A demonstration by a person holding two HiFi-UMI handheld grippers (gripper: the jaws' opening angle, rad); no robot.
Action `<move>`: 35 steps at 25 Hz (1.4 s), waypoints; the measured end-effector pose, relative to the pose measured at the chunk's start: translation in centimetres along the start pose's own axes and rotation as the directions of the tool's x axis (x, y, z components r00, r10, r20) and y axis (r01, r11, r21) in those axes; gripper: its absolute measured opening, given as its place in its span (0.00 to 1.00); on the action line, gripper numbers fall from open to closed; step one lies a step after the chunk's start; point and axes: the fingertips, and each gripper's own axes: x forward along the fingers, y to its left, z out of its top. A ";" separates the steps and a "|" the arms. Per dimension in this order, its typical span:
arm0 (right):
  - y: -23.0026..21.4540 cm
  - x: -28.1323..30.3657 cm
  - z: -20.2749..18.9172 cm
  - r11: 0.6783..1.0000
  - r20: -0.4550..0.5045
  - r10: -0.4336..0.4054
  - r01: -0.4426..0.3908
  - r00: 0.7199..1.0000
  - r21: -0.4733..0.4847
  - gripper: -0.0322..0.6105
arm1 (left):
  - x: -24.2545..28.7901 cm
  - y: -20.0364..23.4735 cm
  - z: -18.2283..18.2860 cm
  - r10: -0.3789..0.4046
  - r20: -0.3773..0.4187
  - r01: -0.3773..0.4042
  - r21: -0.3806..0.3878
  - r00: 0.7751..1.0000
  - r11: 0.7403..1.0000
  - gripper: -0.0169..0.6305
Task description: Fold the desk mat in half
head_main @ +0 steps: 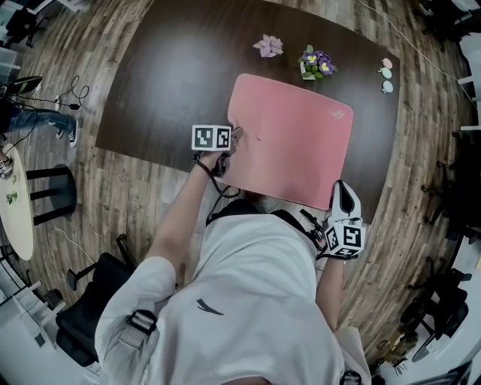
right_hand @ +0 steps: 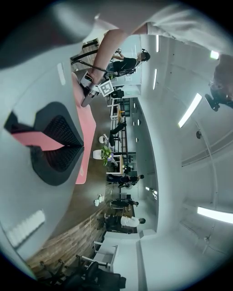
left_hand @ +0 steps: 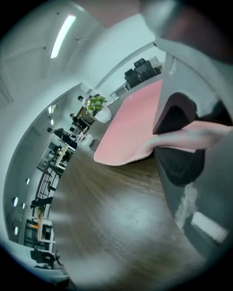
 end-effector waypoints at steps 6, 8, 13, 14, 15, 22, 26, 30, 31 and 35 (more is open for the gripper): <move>-0.4 -1.0 -0.1 1.000 0.008 -0.031 0.031 1.000 0.008 0.05 | -0.4 0.1 0.1 0.060 0.030 -0.062 0.076 0.998 0.995 0.16; -0.9 -1.4 0.0 0.999 0.015 -0.047 0.047 0.999 0.021 0.05 | -0.8 -0.2 0.4 0.035 0.060 -0.039 0.056 0.998 0.998 0.16; -1.7 -2.2 -0.3 0.996 0.033 -0.076 0.074 0.997 0.055 0.05 | -1.0 -1.4 0.6 0.023 0.077 -0.033 0.132 0.997 0.991 0.15; -1.6 -2.3 -0.3 0.996 0.034 -0.076 0.074 0.996 0.055 0.05 | -1.2 -1.6 0.5 0.023 0.081 -0.034 0.146 0.996 0.989 0.15; -1.6 -2.4 -0.2 0.996 0.036 -0.076 0.074 0.996 0.055 0.05 | -1.4 -1.8 0.6 0.018 0.089 -0.033 0.161 0.996 0.986 0.15; -1.7 -2.8 -0.1 0.995 0.050 -0.086 0.083 0.995 0.056 0.05 | -2.1 -5.2 1.9 -0.031 0.123 -0.001 0.255 0.992 0.967 0.14; -2.4 -3.8 0.0 0.992 0.063 -0.110 0.106 0.992 0.062 0.05 | -2.5 -8.1 2.6 -0.081 0.131 0.038 0.301 0.988 0.953 0.13; -3.4 -5.0 -0.4 0.986 0.073 -0.148 0.141 0.986 0.089 0.05 | -2.8 -12.5 3.1 -0.153 0.122 0.100 0.358 0.981 0.928 0.13; -3.7 -5.3 -0.5 0.984 0.074 -0.157 0.150 0.985 0.095 0.05 | -2.7 -13.7 3.1 -0.170 0.115 0.115 0.374 0.979 0.920 0.13; -4.7 -6.4 -0.9 0.977 0.076 -0.188 0.179 0.979 0.116 0.05 | -1.3 -18.6 2.2 -0.203 0.051 0.158 0.457 0.978 0.875 0.13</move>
